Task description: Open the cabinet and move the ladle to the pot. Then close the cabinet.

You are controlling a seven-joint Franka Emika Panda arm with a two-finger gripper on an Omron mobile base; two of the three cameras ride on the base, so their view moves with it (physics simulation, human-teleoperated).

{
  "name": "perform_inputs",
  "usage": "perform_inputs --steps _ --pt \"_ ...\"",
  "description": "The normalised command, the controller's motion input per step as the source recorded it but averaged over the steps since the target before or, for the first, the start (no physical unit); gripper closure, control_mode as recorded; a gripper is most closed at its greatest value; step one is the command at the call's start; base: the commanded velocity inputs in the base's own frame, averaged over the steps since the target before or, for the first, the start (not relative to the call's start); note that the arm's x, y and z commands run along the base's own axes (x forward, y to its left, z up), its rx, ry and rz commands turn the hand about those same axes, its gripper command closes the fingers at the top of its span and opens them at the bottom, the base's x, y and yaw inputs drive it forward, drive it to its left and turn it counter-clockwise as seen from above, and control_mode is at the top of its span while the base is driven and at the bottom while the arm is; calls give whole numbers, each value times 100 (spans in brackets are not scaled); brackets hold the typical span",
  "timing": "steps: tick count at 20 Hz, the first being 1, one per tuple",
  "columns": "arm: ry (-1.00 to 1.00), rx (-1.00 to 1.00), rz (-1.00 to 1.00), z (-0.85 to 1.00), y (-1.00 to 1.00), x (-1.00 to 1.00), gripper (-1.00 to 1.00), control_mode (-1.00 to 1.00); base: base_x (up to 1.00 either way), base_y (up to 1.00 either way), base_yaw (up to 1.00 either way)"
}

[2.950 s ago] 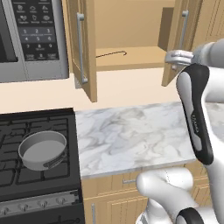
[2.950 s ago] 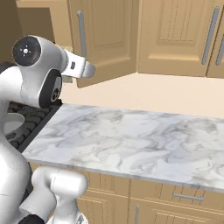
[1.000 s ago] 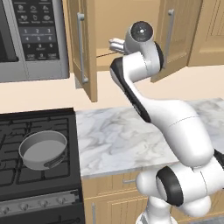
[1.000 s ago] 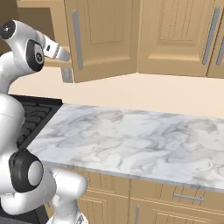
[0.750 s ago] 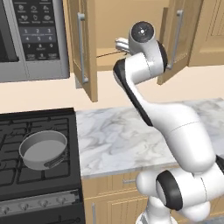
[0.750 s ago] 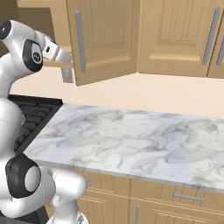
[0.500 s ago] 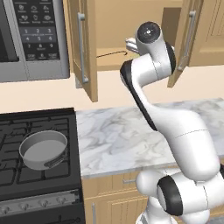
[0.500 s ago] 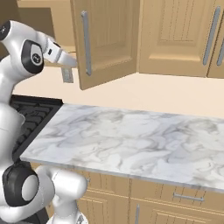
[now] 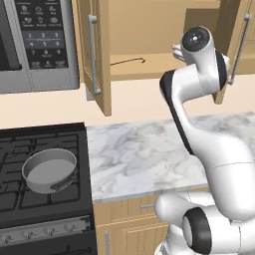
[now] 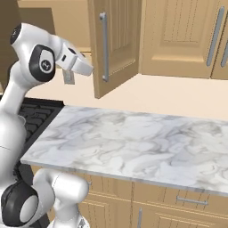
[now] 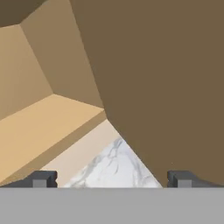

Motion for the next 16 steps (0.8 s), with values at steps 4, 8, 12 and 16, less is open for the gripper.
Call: perform_inputs --steps 4,8,12,16 --pt "0 0 -8 0 -40 -46 -100 -100 0 0 0" --pt "0 0 -3 2 -21 -59 -100 -100 0 0 0" --pt "-1 0 0 8 -3 -66 -100 -100 0 0 0" --pt "0 2 7 3 34 -56 -100 -100 0 0 0"
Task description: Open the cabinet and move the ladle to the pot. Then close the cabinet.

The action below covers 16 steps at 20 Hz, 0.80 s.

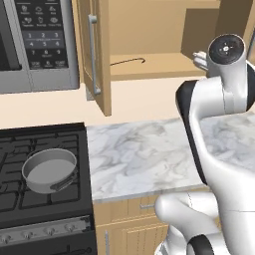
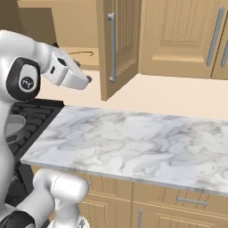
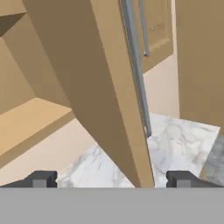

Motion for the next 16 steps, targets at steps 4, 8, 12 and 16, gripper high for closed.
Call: perform_inputs --steps 4,8,12,16 --pt "14 18 43 13 83 -6 -100 -100 0 0 0" --pt "14 15 53 24 86 0 -100 -100 0 0 0" --pt "6 9 51 27 70 12 -100 -100 0 0 0" --pt "0 3 44 2 58 31 -100 -100 0 0 0"
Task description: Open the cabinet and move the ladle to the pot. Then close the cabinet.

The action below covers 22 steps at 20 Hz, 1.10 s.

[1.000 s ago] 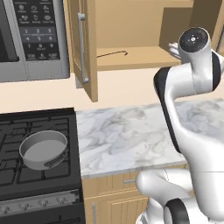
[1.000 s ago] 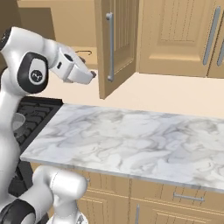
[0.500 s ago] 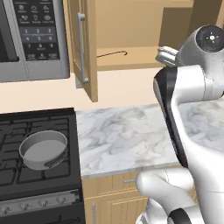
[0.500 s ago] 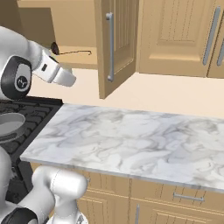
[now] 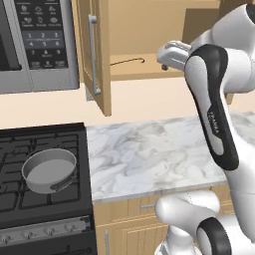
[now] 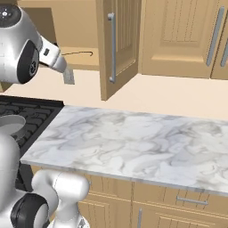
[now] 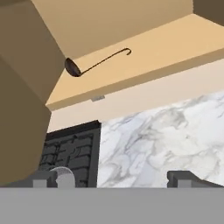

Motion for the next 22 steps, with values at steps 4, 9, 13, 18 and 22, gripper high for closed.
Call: perform_inputs --steps 4,9,13,18,22 --pt "-1 0 38 0 39 45 -100 -100 0 0 0" --pt "-8 0 33 0 23 51 -100 -100 0 0 0" --pt "-10 0 25 0 26 44 -100 -100 0 0 0" --pt "-11 0 17 0 31 25 -100 -100 0 0 0" --pt "-13 0 9 -6 25 32 -100 -100 0 0 0"
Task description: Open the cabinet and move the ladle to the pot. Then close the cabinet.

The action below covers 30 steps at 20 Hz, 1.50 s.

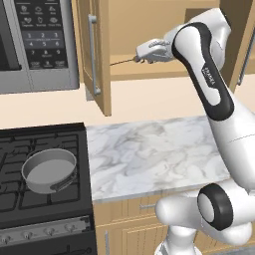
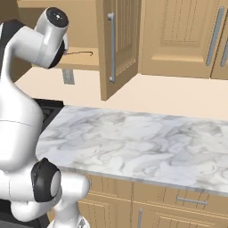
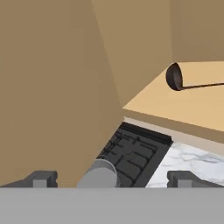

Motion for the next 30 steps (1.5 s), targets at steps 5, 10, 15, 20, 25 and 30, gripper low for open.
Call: perform_inputs --steps 5,10,15,20,25,30 --pt "-7 -1 1 -5 6 39 -100 -100 0 0 0" --pt "-1 0 0 -1 2 30 -100 -100 0 0 0" --pt "0 0 0 0 9 26 -100 -100 0 0 0" --pt "0 -1 0 -6 17 27 -100 -100 0 0 0" --pt "0 -3 0 -9 14 26 -100 -100 0 0 0" --pt "0 -2 0 -6 11 26 -100 -100 0 0 0"
